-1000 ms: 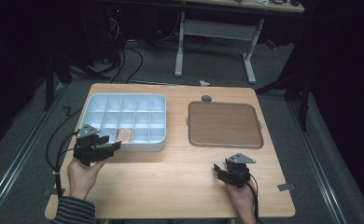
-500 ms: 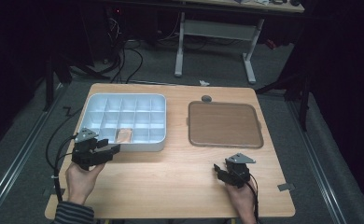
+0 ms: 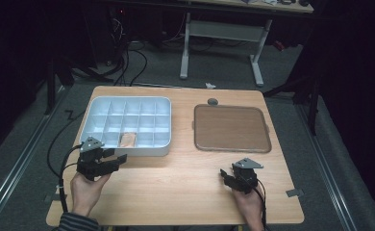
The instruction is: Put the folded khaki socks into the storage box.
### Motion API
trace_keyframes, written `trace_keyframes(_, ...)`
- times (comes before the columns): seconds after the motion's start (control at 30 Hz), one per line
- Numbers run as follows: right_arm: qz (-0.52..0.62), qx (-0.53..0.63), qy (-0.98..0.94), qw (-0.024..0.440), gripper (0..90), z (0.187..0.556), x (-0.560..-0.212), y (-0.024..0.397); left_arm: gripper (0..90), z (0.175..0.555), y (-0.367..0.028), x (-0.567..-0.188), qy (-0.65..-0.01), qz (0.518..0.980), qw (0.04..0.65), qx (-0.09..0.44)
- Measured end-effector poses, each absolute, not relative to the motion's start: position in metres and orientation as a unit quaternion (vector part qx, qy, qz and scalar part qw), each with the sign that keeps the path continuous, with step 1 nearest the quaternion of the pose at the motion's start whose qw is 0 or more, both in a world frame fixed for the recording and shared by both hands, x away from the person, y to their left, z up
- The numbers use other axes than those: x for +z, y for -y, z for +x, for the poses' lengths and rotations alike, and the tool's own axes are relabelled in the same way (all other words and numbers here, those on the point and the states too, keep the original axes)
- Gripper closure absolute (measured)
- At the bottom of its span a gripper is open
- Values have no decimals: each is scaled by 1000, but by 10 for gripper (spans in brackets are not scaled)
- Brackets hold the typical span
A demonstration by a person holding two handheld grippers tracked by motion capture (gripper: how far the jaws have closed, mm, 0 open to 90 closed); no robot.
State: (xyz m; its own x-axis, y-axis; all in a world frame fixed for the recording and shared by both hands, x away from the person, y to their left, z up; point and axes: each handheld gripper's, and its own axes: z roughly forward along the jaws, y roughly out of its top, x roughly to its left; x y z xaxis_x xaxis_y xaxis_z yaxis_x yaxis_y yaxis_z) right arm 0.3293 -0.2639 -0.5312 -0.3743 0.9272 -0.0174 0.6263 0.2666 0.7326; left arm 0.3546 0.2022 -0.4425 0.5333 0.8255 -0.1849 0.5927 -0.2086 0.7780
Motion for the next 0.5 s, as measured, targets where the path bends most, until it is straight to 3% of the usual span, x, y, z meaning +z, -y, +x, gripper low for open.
trace_keyframes(0.5, 510, 327, -762, 230, 439, 329, -531, 264, 419, 349, -192, -454, -446, 772, 434, 127)
